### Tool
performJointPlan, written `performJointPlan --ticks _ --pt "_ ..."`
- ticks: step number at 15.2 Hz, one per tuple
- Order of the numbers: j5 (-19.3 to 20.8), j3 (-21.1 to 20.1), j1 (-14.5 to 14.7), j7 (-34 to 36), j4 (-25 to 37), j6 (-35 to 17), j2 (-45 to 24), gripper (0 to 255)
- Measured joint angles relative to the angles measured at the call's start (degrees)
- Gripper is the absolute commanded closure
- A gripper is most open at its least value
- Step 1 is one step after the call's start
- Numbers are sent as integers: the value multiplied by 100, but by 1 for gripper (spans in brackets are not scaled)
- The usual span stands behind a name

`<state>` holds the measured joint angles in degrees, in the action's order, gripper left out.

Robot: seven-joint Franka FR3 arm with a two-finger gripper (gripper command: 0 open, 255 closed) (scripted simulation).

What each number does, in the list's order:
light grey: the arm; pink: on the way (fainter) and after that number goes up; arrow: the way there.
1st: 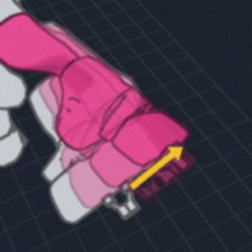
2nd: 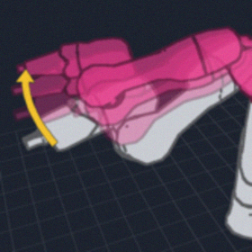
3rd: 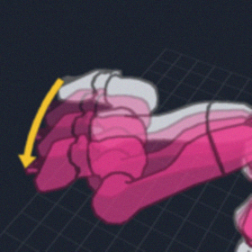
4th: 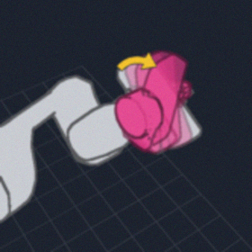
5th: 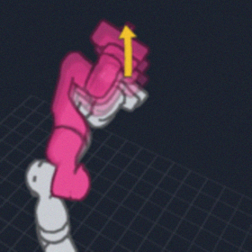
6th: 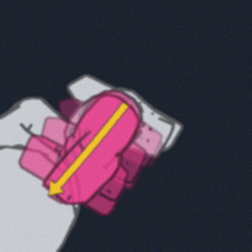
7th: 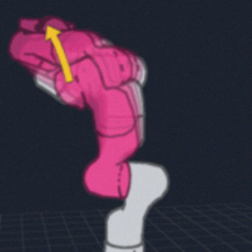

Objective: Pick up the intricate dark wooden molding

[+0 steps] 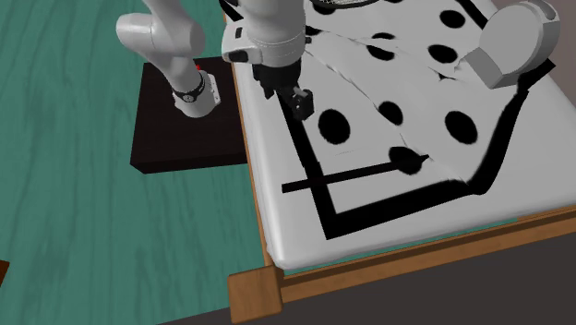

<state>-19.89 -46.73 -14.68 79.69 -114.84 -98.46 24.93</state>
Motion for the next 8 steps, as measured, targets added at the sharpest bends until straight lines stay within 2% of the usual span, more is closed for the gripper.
performJointPlan --ticks 2,5,6,7,8 --pt "272 -519 -330 736 458 -71 -532 0" --pt "1069 -1463 -818 2051 1218 -134 -1624 0" --pt "1470 -1769 -874 2577 1425 -161 -2088 0" --pt "2043 -2075 -807 3199 1743 -146 -2766 0" --pt "2623 -2143 -576 3806 2057 -58 -3348 0"
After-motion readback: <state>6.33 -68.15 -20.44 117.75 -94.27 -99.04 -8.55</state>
